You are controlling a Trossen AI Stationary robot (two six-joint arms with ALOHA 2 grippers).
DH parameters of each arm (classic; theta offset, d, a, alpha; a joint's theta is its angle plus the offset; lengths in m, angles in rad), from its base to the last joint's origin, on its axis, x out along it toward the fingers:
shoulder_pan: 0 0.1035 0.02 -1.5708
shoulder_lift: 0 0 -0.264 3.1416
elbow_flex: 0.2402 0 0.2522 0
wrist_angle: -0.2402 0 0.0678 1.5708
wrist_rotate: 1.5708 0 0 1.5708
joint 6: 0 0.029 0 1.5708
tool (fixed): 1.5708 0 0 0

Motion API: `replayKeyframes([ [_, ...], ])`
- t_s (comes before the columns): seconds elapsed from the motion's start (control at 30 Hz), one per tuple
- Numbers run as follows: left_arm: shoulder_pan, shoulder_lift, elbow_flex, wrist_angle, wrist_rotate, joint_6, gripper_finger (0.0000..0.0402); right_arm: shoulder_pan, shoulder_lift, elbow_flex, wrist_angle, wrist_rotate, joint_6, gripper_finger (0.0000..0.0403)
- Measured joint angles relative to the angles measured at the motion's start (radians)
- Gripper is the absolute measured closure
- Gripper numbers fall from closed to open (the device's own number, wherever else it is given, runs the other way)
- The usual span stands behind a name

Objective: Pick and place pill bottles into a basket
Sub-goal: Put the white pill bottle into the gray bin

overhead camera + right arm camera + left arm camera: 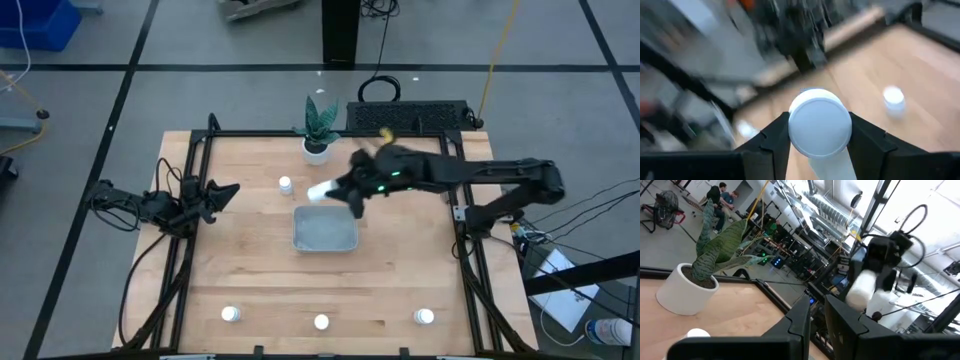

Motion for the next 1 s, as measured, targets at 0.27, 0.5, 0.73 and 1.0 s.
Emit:
replayKeyframes([
  [0.27, 0.000, 0.000, 0.000, -0.002, 0.001, 0.000, 0.0339, 0.045, 0.300, 0.259, -0.409, 0.037, -0.186, 0.0253],
  [0.5, 0.000, 0.000, 0.000, 0.001, 0.001, -0.002, 0.0339, 0.055, 0.424, 0.258, -0.518, 0.072, -0.219, 0.0253],
  [0.73, 0.000, 0.000, 0.000, 0.001, 0.001, -0.004, 0.0339, 0.063, 0.487, 0.251, -0.528, 0.094, -0.251, 0.0254],
  [1.0, 0.000, 0.000, 0.000, 0.001, 0.001, 0.000, 0.0339, 0.067, 0.493, 0.114, -0.440, 0.094, -0.236, 0.0251],
])
